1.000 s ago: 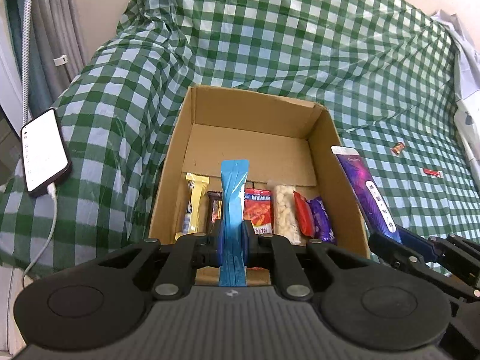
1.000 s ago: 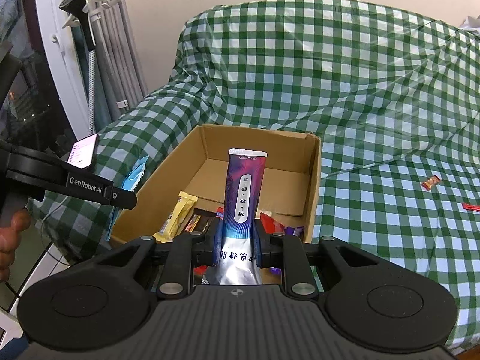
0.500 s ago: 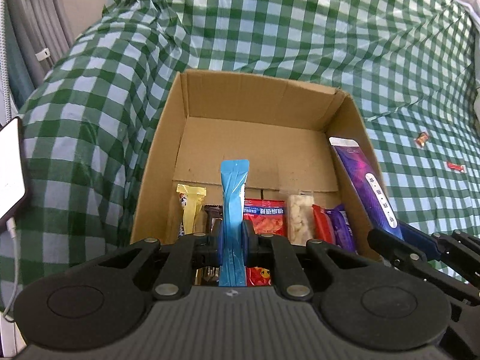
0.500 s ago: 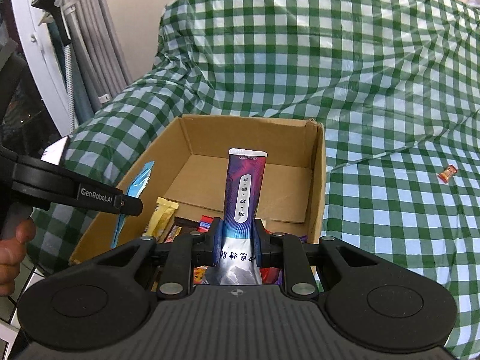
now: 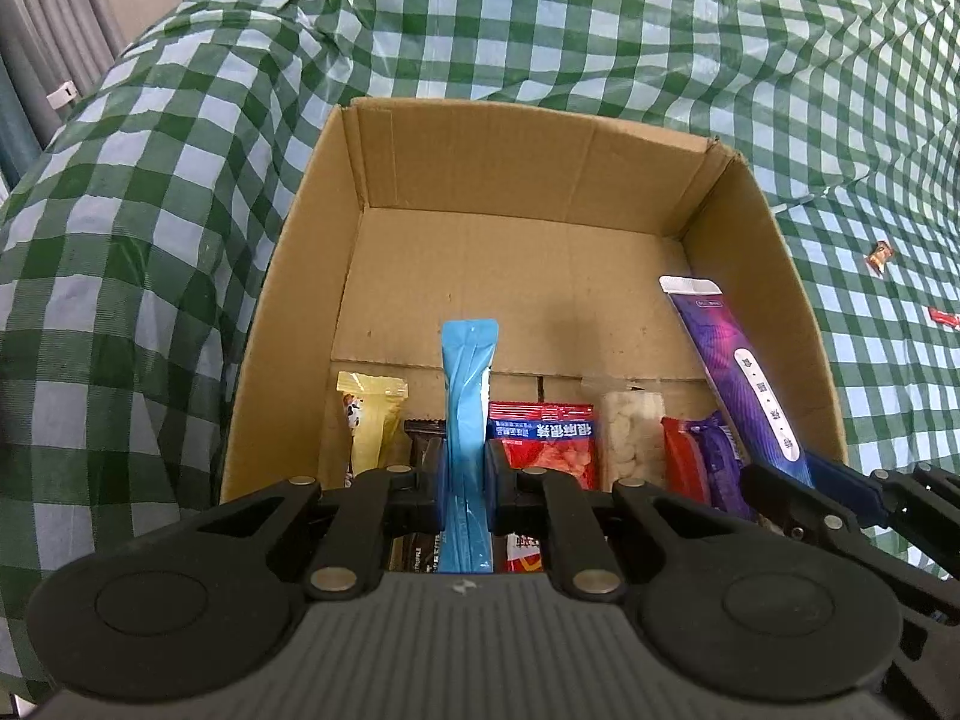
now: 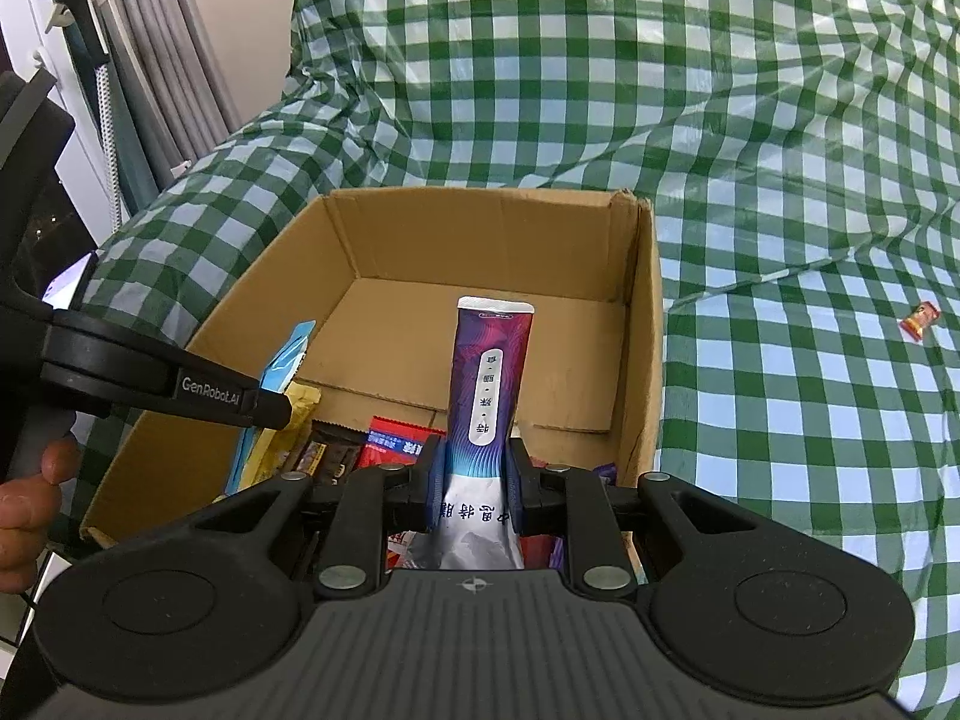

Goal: Organize snacks
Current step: 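Lower the blue stick and purple tube into the box and open both tools, then lift both open tools up away from the box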

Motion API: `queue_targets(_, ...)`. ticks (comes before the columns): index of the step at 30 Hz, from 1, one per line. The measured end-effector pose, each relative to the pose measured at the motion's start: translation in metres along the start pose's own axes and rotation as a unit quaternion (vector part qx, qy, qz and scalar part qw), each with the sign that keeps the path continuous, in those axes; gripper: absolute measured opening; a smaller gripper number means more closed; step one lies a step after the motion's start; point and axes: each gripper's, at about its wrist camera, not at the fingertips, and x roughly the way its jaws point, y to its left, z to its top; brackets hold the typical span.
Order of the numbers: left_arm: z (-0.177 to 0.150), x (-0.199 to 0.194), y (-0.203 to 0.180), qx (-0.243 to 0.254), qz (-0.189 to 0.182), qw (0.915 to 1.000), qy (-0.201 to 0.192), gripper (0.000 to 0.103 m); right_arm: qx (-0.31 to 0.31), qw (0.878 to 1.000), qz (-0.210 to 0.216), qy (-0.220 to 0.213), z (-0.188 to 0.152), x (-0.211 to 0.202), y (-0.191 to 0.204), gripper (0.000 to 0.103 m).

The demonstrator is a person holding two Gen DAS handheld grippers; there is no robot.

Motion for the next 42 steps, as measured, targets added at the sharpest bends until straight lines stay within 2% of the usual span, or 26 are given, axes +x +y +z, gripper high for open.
queue_targets(12, 0.003, 0.016, 0.003, -0.001, 0.018, 0.9997, 0.015, 0.014, 0.004, 1.000, -0.004, 0.005, 0.003, 0.013, -0.004, 0.023)
queue_targets(14, 0.004, 0.016, 0.005, -0.002, 0.025, 0.9995, 0.018, 0.030, 0.004, 1.000, -0.001, 0.006, 0.004, 0.014, -0.004, 0.027)
queue_targets(15, 0.004, 0.015, 0.006, -0.003, 0.026, 0.9995, 0.020, 0.062, 0.007, 1.000, -0.001, 0.005, 0.005, 0.014, -0.005, 0.027)
queue_targets(16, 0.004, 0.011, 0.007, -0.005, 0.029, 0.9994, 0.018, 0.095, 0.010, 1.000, 0.000, 0.004, 0.006, 0.013, -0.005, 0.038)
queue_targets(17, 0.003, 0.006, 0.008, -0.008, 0.033, 0.9994, 0.011, 0.103, 0.012, 1.000, 0.001, 0.003, 0.007, 0.011, -0.005, 0.052)
queue_targets(19, -0.003, -0.010, 0.010, -0.008, 0.037, 0.9992, -0.016, 0.103, 0.011, 1.000, 0.000, -0.002, 0.007, 0.004, -0.002, 0.066)
queue_targets(23, -0.025, -0.035, 0.014, 0.000, 0.032, 0.9994, -0.013, 0.103, -0.004, 1.000, -0.002, -0.003, -0.001, -0.016, 0.007, 0.082)
queue_targets(30, -0.076, -0.079, 0.021, -0.019, 0.017, 0.9997, 0.000, 0.103, -0.001, 1.000, 0.007, 0.002, -0.025, -0.065, 0.025, 0.091)
queue_targets(42, -0.132, -0.145, 0.009, 0.006, 0.019, 0.9986, -0.049, 0.103, -0.011, 0.999, 0.005, -0.041, -0.065, -0.142, 0.052, 0.097)
